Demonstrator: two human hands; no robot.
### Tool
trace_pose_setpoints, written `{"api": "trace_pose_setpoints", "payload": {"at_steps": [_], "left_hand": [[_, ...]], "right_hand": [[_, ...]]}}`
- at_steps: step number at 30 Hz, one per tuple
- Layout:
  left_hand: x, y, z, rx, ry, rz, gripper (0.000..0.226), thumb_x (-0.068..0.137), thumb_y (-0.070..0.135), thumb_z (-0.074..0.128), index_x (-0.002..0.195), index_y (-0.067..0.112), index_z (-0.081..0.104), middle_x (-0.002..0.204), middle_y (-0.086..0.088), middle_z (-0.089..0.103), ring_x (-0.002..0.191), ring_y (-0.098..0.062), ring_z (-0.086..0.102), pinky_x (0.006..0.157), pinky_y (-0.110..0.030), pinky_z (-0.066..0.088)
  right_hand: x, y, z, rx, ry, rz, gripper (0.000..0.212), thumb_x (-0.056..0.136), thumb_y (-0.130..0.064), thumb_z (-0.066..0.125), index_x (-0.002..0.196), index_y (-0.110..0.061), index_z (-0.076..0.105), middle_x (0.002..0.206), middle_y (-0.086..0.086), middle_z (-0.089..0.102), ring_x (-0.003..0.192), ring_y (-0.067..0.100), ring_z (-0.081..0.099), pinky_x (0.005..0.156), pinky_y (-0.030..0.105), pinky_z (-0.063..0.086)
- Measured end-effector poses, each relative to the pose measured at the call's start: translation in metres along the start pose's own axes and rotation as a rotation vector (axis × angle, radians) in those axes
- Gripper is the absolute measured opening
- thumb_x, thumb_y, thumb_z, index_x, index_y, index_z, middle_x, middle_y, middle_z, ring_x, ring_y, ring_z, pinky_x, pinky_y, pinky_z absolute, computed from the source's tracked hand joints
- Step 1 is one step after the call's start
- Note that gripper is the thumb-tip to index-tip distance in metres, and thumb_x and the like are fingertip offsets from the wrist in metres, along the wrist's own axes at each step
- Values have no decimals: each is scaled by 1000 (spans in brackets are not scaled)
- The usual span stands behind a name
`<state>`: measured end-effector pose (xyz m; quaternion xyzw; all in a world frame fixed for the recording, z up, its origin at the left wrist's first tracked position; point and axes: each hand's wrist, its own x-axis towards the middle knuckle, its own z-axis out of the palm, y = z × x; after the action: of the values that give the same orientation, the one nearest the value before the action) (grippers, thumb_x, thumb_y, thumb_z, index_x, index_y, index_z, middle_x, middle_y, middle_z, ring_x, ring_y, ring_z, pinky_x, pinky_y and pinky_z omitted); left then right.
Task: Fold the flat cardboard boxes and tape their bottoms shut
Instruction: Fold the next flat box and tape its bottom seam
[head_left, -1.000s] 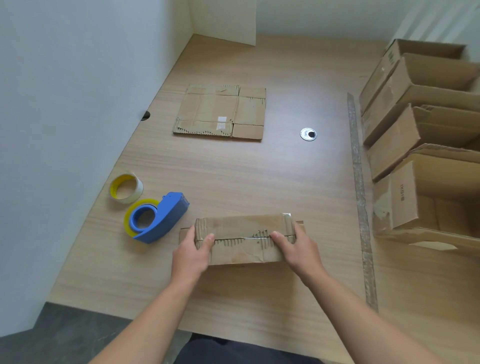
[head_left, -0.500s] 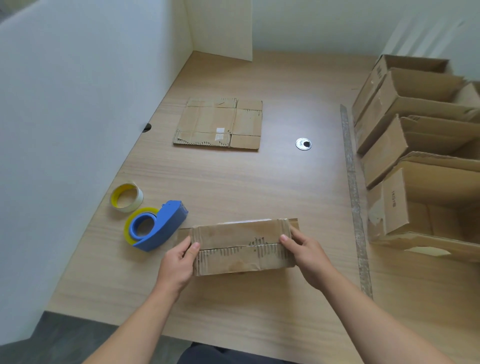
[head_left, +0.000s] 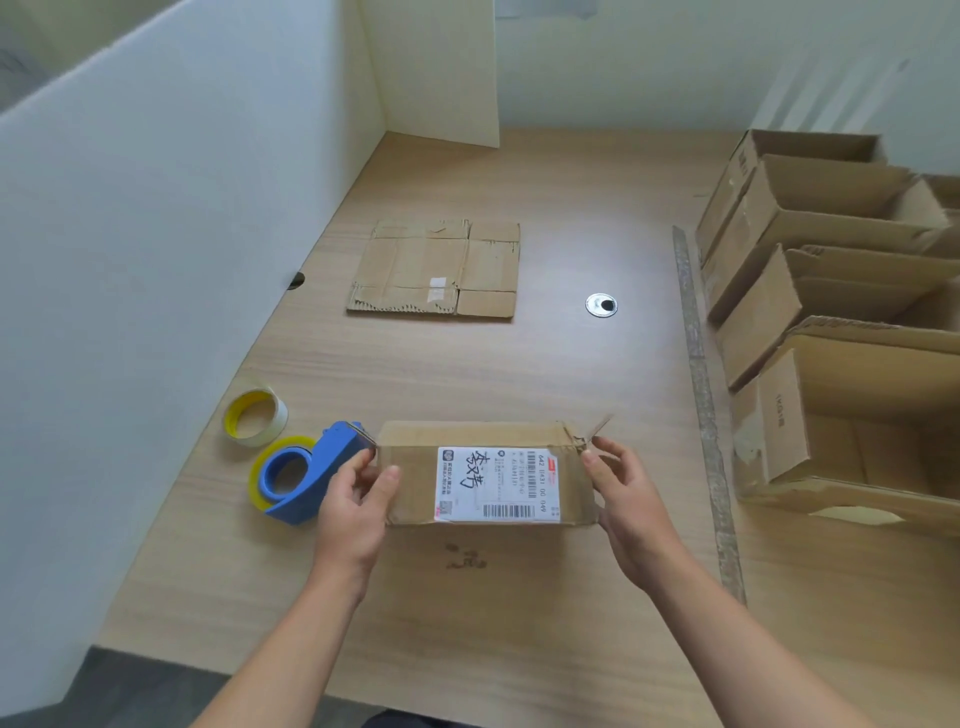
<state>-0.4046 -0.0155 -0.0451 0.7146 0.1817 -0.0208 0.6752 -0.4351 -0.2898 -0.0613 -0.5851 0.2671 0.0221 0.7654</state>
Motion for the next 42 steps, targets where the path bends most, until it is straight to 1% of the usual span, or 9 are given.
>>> {"api": "trace_pose_setpoints", "payload": {"at_steps": [6, 11, 19, 22, 25, 28, 31, 35, 42], "left_hand": [[3, 4, -1, 239, -108, 78, 47, 88, 15, 73, 132, 21, 57, 128, 3, 59, 119, -14, 59, 102, -40, 49], [-2, 7, -1, 127, -214, 81, 60, 87, -3, 70, 127, 33, 46, 124, 13, 59, 114, 3, 59, 87, -14, 49], [-3, -8, -34, 198, -238, 63, 57, 86, 14, 77, 135, 27, 50, 126, 3, 64, 118, -16, 61, 96, -33, 50], [0, -6, -41, 440, -200, 204, 56, 84, 25, 78, 131, 37, 50, 127, 18, 55, 110, -1, 58, 86, -22, 48], [6, 2, -36, 706, -310, 332, 57, 86, 30, 74, 137, 41, 51, 137, 12, 42, 110, -9, 56, 94, -28, 47], [9, 7, -28, 838, -363, 355, 42, 89, 30, 71, 130, 26, 62, 151, -2, 33, 135, -20, 41, 102, -30, 39], [12, 12, -29, 839, -383, 370, 26, 87, 29, 74, 110, 23, 65, 144, -1, 39, 113, -24, 54, 90, -28, 41], [16, 12, -36, 883, -469, 480, 23, 84, 24, 78, 88, 14, 57, 130, 4, 51, 107, -19, 56, 87, -26, 39], [23, 10, -39, 803, -467, 524, 27, 85, 25, 77, 108, 18, 65, 118, 11, 56, 99, 2, 51, 85, -15, 38]], "right_hand": [[1, -3, -6, -48, 51, -7, 30, 90, -39, 68, 116, -27, 61, 120, 4, 64, 111, 20, 64, 101, 53, 49], [-9, -6, -16, 10, 69, -6, 41, 90, -50, 60, 124, -26, 58, 119, 2, 67, 111, 19, 66, 93, 44, 53], [-41, 12, -25, -300, 59, 3, 21, 99, -26, 58, 118, -34, 61, 112, 7, 67, 87, 18, 68, 86, 43, 58], [-54, 9, -19, -582, 86, -122, 51, 93, -24, 66, 128, -57, 49, 119, -23, 62, 92, 13, 65, 83, 24, 50], [-50, -2, -11, -790, 114, -146, 69, 89, -23, 69, 148, -42, 37, 134, -14, 48, 115, 11, 53, 96, 27, 40], [-32, -17, -5, -966, 111, -143, 39, 88, -27, 72, 126, -26, 62, 121, -2, 61, 112, 18, 55, 88, 24, 37], [-18, -29, 2, -1031, 171, -112, 19, 93, -38, 65, 105, -24, 69, 96, -2, 66, 100, 23, 60, 76, 28, 36], [-6, -28, 6, -1070, 239, -72, 26, 99, -48, 49, 101, -27, 65, 79, 0, 65, 91, 31, 63, 76, 34, 44], [-5, -14, 30, -1109, 202, -140, 39, 103, -46, 41, 134, -27, 53, 128, 6, 60, 123, 29, 52, 98, 42, 43]]}}
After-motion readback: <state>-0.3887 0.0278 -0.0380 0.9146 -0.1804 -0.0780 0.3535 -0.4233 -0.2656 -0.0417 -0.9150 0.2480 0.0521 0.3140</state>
